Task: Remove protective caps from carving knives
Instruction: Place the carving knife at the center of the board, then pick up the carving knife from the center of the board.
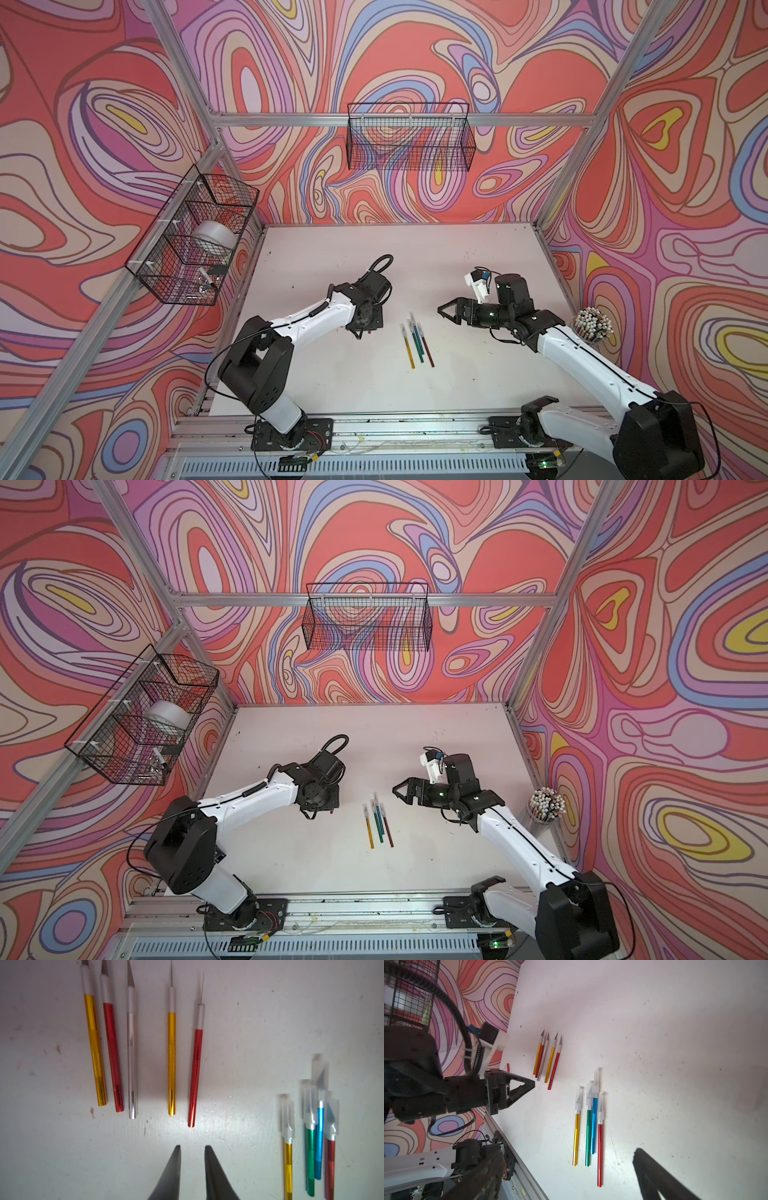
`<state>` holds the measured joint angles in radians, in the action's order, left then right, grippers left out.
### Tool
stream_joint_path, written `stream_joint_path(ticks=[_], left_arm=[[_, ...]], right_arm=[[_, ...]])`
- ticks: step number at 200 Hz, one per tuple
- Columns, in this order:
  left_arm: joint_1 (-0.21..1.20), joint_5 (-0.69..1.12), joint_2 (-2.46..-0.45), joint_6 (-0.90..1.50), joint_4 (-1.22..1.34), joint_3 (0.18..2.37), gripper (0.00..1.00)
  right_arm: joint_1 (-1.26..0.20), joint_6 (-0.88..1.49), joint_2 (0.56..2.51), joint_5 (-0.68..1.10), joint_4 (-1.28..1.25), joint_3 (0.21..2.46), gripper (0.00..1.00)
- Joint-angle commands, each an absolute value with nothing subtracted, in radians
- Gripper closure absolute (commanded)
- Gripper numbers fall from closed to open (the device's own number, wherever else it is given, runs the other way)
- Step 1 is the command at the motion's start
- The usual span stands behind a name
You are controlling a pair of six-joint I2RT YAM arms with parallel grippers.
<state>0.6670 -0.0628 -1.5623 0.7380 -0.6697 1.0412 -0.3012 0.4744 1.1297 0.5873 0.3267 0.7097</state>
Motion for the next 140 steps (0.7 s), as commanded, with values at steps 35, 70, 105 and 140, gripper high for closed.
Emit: stream_joint_path(ticks=[35,70,105,140], left_arm=[[0.804,-0.022,-1.441,0.953,-0.67,0.947,0.74],[0.891,-0.032,-1.451,1.032,-0.625,0.949,0.73],[0.935,-0.023,-1.485,1.069,-0.558,0.96,0.73],[0.967,-0.018,-1.542,1.096,-0.526,0.986,0.73]], right_arm=[[-0.298,0.439,1.12,0.586,0.389,0.75,0.02],[-0.298,0.42,1.111,0.557,0.449,0.767,0.03],[-0.3,0.408,1.101,0.528,0.488,0.772,0.03],[-0.3,0.403,1.1,0.51,0.498,0.769,0.03]])
